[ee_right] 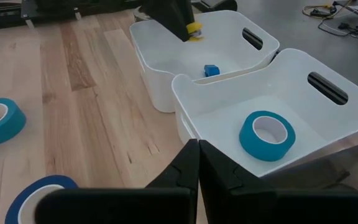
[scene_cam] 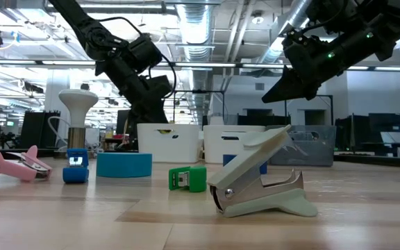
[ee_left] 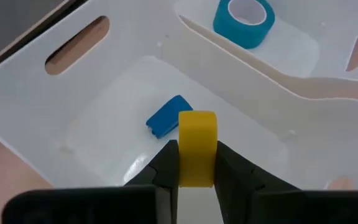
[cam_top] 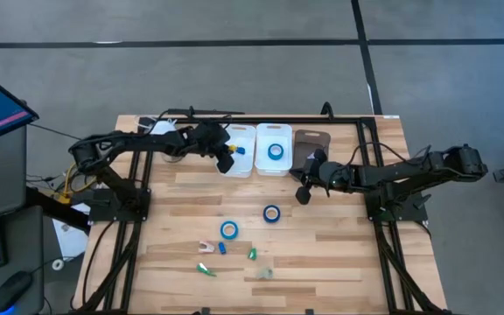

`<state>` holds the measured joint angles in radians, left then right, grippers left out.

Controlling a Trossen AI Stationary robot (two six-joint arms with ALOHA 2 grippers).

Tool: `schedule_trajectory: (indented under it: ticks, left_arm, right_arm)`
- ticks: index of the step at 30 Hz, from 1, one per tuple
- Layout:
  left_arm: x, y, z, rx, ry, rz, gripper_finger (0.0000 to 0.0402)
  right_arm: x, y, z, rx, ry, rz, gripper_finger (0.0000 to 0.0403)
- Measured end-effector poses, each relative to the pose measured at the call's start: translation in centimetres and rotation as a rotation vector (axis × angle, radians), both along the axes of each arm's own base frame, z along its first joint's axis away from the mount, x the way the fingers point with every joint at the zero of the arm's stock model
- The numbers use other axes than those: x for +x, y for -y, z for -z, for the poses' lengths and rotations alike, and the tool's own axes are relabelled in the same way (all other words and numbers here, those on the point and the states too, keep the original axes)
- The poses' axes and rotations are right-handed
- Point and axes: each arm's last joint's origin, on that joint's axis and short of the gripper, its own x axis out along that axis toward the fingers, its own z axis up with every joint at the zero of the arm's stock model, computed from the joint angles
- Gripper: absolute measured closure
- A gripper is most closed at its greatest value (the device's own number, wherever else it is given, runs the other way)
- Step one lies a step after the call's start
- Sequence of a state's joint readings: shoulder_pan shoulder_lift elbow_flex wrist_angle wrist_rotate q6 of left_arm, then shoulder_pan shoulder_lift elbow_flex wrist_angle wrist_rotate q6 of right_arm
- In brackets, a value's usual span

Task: Pick and place Stapler, Stapler remover, tape
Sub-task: Put the yellow stapler into the left white bin

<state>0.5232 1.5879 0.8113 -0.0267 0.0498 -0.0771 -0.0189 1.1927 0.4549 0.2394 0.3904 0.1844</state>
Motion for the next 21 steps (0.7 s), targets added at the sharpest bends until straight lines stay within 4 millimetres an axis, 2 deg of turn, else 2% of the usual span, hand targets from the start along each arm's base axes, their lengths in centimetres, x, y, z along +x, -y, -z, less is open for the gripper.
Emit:
schedule_trajectory:
  ticks: [9, 21]
  left_arm:
    - [-0.65, 0.37, 0.97, -0.030, -0.027, -0.014, 0.0320]
    - [-0.50, 0.21, 0.78, 0.006, -0.014, -0.021, 0.0317]
  right_arm:
    - [0.00, 0.00, 0.00, 0.000, 0.000, 0.000, 0.0403]
    - [0.00, 0.00, 0.00, -0.001, 0.000, 0.000, 0.0403]
